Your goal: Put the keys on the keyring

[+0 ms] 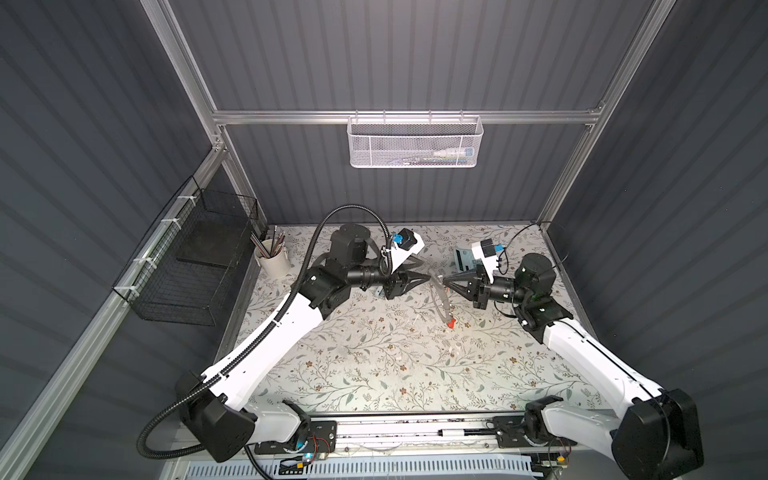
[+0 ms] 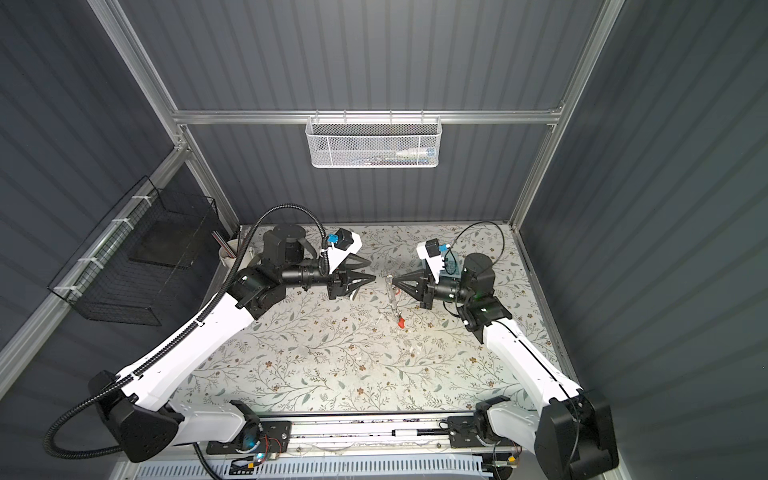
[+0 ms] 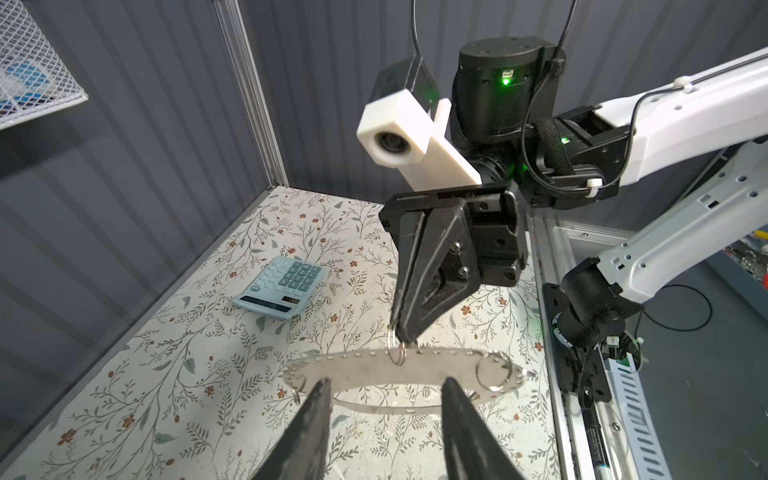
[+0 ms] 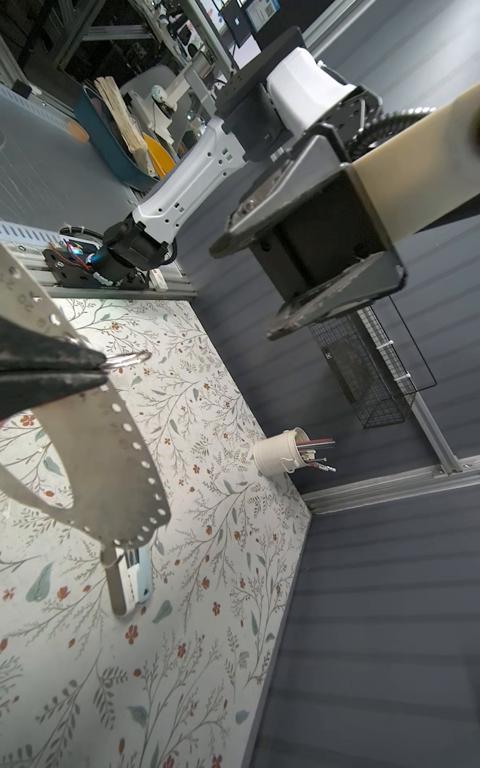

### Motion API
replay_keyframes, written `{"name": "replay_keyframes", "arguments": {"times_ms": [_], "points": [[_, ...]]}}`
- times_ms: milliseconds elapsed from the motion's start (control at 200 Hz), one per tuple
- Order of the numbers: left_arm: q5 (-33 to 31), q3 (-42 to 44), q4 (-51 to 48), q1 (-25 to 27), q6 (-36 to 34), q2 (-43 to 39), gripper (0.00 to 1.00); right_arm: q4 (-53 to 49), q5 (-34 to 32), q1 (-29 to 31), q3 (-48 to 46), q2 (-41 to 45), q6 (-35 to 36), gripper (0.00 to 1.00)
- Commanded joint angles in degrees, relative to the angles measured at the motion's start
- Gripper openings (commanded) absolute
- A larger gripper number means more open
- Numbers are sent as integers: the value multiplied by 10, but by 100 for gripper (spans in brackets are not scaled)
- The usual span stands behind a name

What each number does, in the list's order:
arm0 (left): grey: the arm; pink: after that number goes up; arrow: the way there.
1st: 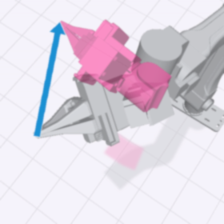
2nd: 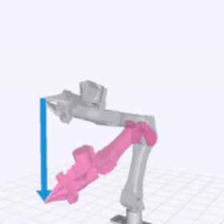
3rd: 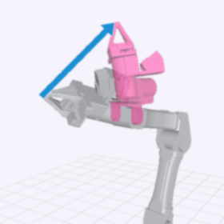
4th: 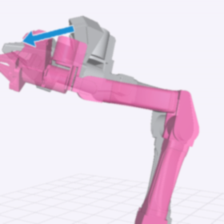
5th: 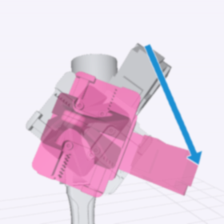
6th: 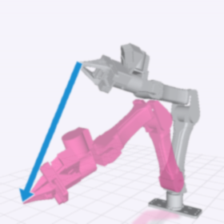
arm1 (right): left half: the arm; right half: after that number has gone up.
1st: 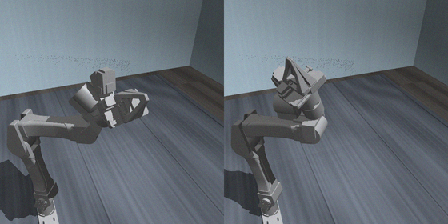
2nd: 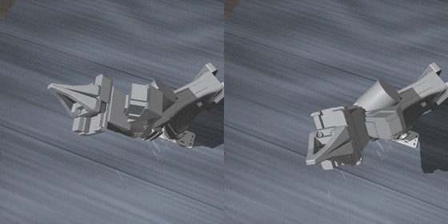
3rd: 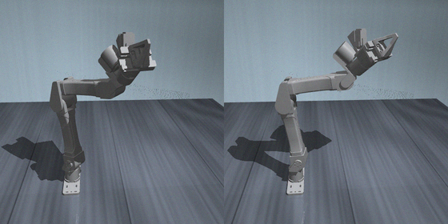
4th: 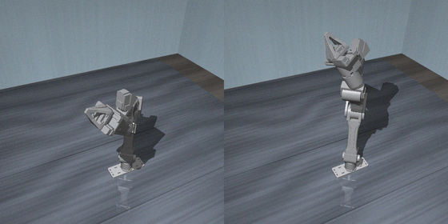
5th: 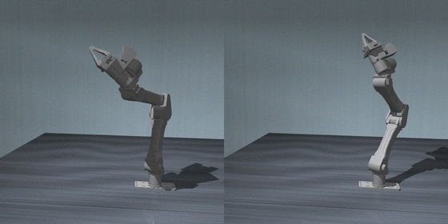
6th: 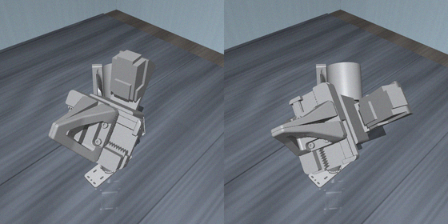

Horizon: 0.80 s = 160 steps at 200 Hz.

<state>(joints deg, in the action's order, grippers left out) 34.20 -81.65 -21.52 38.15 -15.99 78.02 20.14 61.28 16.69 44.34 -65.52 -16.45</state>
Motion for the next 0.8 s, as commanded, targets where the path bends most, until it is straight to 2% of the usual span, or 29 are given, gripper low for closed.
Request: {"name": "replay_keyframes", "arguments": {"times_ms": [0,255,550,740,795], "points": [[22,-47,-107,3,-35,31,40,-51,-4,11,20,10,69,0],[26,-132,-195,20,-44,91,38,-61,-8,21,23,7,85,0],[12,-173,-249,42,-63,131,35,-47,-5,24,21,-2,78,0],[-3,-184,-262,44,-68,144,30,-40,-5,24,20,-1,74,0],[-4,-184,-262,45,-68,145,23,-40,-4,25,20,-1,73,0]]}}
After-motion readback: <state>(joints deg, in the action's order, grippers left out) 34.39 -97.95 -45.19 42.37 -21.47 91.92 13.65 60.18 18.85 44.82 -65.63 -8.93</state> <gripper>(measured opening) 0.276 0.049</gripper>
